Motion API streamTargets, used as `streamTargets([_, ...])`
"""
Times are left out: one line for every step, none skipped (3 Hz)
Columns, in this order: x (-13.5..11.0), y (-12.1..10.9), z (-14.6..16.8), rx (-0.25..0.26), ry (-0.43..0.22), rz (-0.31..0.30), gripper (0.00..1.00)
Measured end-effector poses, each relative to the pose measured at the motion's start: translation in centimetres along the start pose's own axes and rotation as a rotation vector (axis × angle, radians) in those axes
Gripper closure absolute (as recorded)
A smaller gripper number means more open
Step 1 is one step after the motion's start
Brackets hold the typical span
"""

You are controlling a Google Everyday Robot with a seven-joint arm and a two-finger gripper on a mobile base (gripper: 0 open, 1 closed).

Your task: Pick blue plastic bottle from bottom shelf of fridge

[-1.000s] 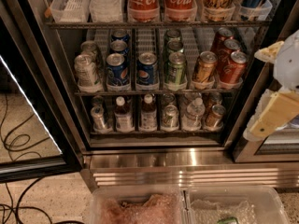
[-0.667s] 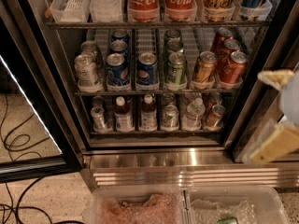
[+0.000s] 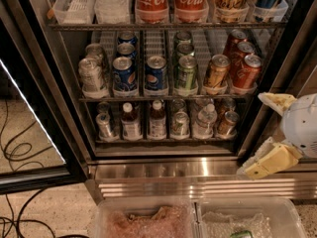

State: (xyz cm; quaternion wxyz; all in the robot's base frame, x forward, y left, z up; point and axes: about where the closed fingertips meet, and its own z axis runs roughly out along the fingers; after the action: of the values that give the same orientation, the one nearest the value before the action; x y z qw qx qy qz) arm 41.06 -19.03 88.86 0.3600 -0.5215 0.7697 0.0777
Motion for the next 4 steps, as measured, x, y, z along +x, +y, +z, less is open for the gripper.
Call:
streamTargets([-0.1, 0.0, 0.1, -0.002, -0.003, 0.0, 0.0])
streamTargets([-1.3, 0.3, 1.9, 0.013, -0.061, 0.021, 0.0])
streamTargets([-3.8, 0.1, 4.2, 0.048, -0.127, 0.043, 0.0])
streamTargets([-5.6, 0.2, 7.0, 0.057, -0.153, 0.078, 0.0])
